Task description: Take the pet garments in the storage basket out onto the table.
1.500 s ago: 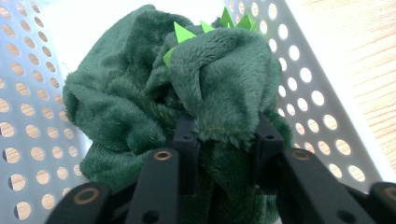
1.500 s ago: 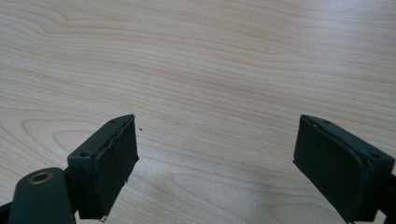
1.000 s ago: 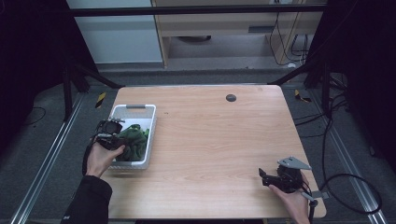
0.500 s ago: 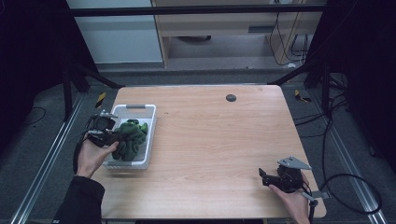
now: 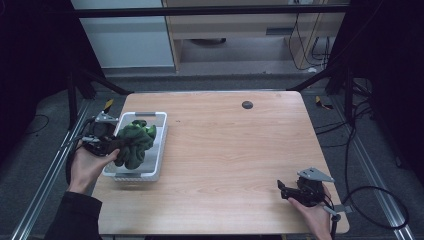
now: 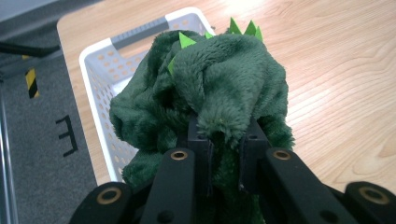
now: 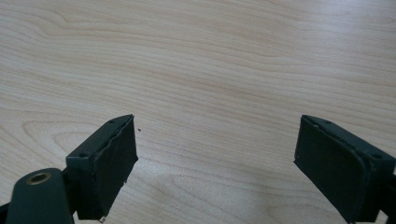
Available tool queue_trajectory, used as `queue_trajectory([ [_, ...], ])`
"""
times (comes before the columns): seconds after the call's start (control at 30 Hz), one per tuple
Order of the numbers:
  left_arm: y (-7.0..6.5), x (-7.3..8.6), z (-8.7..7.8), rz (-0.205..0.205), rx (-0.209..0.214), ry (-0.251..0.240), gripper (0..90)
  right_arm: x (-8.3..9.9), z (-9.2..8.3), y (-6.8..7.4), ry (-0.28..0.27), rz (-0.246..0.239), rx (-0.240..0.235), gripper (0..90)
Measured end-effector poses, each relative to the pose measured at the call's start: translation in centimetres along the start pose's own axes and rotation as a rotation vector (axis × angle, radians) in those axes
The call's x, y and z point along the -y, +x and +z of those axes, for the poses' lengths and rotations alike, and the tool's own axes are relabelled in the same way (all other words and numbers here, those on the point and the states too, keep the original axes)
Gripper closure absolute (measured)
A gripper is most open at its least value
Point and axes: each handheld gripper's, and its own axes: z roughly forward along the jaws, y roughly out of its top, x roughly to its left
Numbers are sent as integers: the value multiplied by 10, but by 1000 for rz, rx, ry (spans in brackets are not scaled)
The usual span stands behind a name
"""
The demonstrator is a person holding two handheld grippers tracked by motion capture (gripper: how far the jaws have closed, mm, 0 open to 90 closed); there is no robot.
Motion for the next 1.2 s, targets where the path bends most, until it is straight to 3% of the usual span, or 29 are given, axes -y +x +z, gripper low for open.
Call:
queue_trajectory([
  [0.47, -16, -8, -18, 58, 33, -28, 793, 0, -2, 0, -17, 3, 13, 120],
  [0.83, -28, -13, -19, 85, 57, -37, 794, -1, -2, 0, -25, 5, 19, 116],
  [1.2, -46, -22, -18, 138, 84, -37, 794, 0, -2, 0, -25, 1, 21, 115],
])
